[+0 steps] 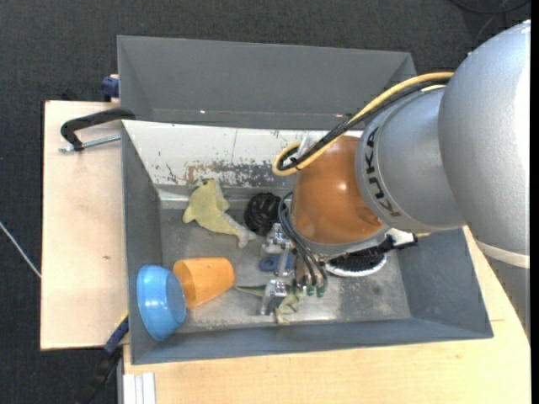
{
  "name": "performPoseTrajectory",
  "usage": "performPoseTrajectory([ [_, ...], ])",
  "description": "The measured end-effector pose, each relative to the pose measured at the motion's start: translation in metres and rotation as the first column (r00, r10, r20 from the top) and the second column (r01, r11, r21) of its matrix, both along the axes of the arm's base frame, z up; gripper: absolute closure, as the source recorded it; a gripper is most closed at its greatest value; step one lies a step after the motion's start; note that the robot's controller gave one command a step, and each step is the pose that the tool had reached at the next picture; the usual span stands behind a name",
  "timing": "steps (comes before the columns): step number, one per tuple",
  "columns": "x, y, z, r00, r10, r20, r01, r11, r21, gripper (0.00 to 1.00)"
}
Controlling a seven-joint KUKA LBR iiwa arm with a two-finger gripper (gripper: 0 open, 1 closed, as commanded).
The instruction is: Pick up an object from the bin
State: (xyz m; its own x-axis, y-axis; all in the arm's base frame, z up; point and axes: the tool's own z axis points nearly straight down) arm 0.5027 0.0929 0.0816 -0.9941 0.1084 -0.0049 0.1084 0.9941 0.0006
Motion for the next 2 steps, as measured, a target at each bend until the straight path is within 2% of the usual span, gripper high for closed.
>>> performPoseTrajectory([
  [1,-0.001,0.003,0.000,1.000,0.003,-0.002,-0.003,1.000,0.002,1.00],
  [2,0.017,-0.016,0.181,0.990,0.141,0.010,-0.141,0.990,0.000,1.00],
])
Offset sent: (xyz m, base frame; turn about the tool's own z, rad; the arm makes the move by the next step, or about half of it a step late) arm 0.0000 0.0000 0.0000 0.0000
